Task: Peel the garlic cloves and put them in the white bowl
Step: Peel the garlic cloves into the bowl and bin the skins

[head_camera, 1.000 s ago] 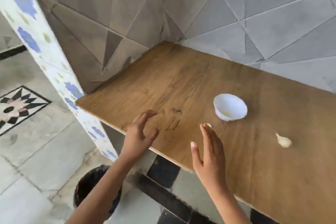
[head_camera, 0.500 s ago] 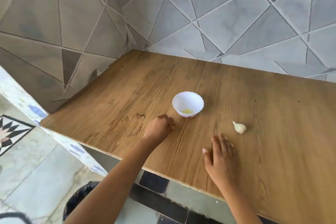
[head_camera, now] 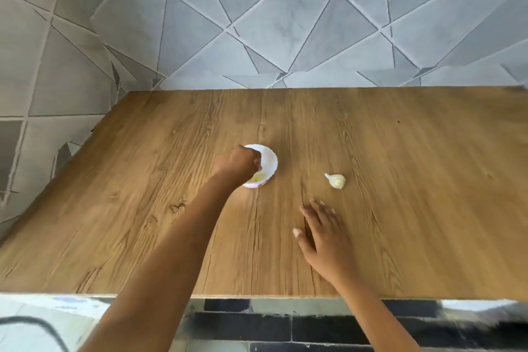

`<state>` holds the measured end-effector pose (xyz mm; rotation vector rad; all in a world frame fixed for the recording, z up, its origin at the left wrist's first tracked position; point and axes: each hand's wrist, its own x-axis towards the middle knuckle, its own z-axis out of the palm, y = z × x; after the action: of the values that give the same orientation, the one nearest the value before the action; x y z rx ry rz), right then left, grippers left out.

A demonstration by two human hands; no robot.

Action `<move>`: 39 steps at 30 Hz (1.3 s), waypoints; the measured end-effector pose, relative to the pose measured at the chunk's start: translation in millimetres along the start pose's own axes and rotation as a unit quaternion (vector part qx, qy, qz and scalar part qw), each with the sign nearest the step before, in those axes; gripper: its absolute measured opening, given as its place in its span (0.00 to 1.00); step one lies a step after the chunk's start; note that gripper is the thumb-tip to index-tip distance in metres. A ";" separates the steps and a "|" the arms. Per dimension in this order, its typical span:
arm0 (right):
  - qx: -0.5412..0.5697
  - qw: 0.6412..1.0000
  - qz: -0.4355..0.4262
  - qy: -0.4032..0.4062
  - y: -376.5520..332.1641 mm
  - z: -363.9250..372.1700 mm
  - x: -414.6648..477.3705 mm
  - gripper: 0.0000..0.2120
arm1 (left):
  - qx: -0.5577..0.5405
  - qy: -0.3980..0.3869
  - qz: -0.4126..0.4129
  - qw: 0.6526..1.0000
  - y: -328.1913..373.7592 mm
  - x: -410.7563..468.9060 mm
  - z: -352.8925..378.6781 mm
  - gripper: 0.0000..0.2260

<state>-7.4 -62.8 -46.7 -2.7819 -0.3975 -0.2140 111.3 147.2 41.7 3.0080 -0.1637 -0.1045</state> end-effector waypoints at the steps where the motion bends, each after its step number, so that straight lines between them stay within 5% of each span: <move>1: 0.004 1.000 0.001 -0.007 0.4 -1.3 -1.4 0.32 | 0.040 -0.022 0.000 0.999 3.4 5.7 2.7 0.10; 6: 0.117 0.993 0.010 0.018 2.7 -2.6 -4.2 0.27 | 0.039 -0.069 0.002 0.997 9.9 11.5 9.4 0.12; 9: 0.243 0.958 0.055 0.139 10.3 -16.5 -2.2 0.16 | -0.007 0.005 -0.005 1.000 12.1 7.2 -2.9 0.10; 12: 0.209 0.948 0.088 0.222 40.9 -25.1 15.6 0.19 | -0.116 0.105 0.049 0.987 32.0 -2.4 -10.2 0.08; 16: 0.200 0.973 0.082 0.078 82.9 -30.3 54.9 0.30 | -0.239 0.082 0.153 0.955 89.4 -6.1 7.5 0.08; 22: 0.249 0.966 0.060 0.035 109.6 -22.7 82.9 0.21 | -0.299 0.018 0.174 0.938 120.6 5.2 52.3 0.17; 26: 0.376 0.925 0.048 0.003 120.9 -29.2 80.3 0.18 | -0.422 0.003 0.120 0.899 125.3 3.9 52.1 0.11; 30: 0.547 0.835 0.048 -0.029 120.0 -47.5 73.0 0.10 | -0.526 -0.019 0.067 0.848 133.6 -3.0 33.9 0.06; 34: 0.644 0.758 0.085 -0.059 118.5 -52.4 74.2 0.08 | -0.374 0.064 0.148 0.913 139.1 -0.1 24.8 0.04; 39: 0.604 0.792 0.024 -0.084 129.8 -55.5 78.5 0.12 | -0.303 0.040 0.221 0.926 140.7 2.2 15.5 0.07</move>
<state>99.9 -180.0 -17.7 -1.5198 -0.3245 0.2458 97.7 6.3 44.6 2.2900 -0.6595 0.0143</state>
